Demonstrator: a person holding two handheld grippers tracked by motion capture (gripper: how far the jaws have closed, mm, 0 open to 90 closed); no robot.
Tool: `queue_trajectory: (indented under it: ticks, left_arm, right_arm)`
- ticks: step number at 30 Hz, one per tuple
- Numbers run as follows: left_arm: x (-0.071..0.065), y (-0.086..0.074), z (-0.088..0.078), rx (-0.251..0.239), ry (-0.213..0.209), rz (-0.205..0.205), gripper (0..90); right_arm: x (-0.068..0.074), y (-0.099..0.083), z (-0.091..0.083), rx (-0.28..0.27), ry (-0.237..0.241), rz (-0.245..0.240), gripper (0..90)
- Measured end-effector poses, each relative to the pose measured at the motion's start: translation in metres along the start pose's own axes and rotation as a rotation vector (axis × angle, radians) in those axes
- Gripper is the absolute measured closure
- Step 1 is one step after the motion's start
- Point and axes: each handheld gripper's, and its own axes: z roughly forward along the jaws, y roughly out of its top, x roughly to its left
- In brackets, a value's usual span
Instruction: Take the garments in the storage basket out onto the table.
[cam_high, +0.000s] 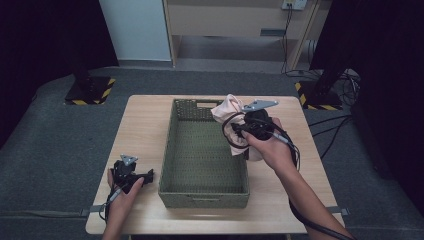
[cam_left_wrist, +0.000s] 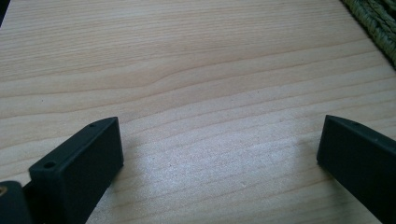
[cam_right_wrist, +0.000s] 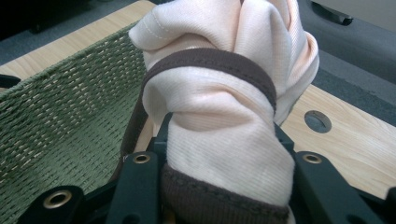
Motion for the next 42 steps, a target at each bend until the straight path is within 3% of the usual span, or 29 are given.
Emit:
queue_trajectory:
  ticks: [9, 18, 24, 32, 42]
  left_arm:
    - [0.0, 0.0, 0.0, 0.0, 0.0, 0.0, 0.0]
    - [0.0, 0.0, 0.0, 0.0, 0.001, -0.001, 0.0]
    - [0.0, 0.0, 0.0, 0.0, 0.001, -0.001, 0.0]
    - [0.0, 0.0, 0.0, 0.0, 0.001, -0.001, 0.0]
    - [0.0, 0.0, 0.0, 0.0, 0.001, -0.001, 0.0]
  right_arm:
    - [-0.021, -0.018, -0.011, -0.001, -0.034, 0.028, 59.9]
    - [-0.038, -0.025, -0.01, -0.003, -0.052, 0.045, 59.8]
    - [-0.055, -0.031, -0.011, 0.003, -0.085, 0.051, 59.8]
    - [-0.083, -0.041, -0.014, 0.02, -0.138, 0.093, 59.7]
    - [-0.105, -0.044, -0.016, 0.037, -0.179, 0.115, 59.6]
